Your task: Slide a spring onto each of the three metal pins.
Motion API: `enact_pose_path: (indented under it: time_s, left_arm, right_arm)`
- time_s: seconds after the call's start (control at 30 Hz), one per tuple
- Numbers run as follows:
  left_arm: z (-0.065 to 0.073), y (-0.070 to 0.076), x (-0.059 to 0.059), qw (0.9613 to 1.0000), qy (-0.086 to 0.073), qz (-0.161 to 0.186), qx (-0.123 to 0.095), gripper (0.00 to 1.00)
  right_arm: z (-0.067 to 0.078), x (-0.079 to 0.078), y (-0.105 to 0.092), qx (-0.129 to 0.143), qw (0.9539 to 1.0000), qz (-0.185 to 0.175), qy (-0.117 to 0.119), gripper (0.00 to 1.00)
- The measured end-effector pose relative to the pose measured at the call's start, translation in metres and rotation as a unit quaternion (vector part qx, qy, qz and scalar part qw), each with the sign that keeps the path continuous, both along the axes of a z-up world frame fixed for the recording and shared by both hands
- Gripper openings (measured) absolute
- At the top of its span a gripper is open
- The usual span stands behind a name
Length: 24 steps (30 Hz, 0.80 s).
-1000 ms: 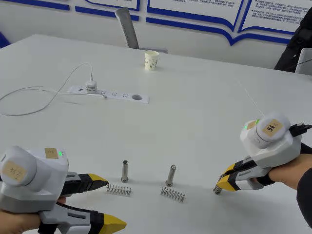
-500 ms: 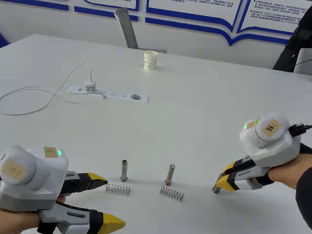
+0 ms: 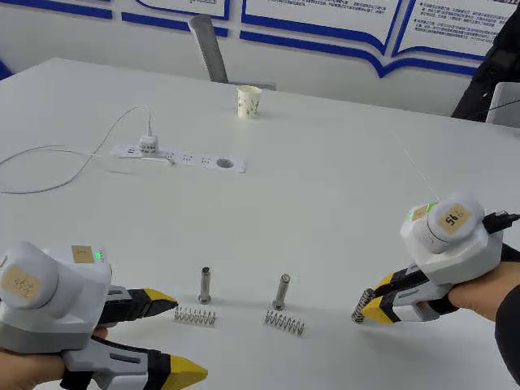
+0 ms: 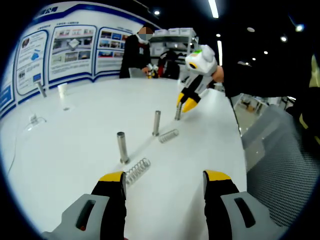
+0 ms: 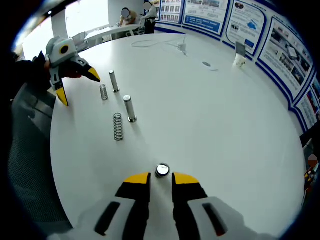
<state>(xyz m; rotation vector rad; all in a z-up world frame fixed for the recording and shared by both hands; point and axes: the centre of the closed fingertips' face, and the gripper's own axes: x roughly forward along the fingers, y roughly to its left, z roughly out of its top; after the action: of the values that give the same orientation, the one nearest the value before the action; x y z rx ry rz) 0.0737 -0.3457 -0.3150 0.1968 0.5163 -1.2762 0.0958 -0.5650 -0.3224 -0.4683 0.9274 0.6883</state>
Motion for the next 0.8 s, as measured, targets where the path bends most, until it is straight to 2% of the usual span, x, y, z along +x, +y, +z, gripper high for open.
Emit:
enact_pose_path:
  time_s: [0.8]
  left_arm:
    - [0.001,0.000,0.001,1.0000,-0.001,0.001,-0.001,0.63]
  right_arm:
    - [-0.007,-0.017,0.003,0.004,0.9999,-0.004,0.011,0.18]
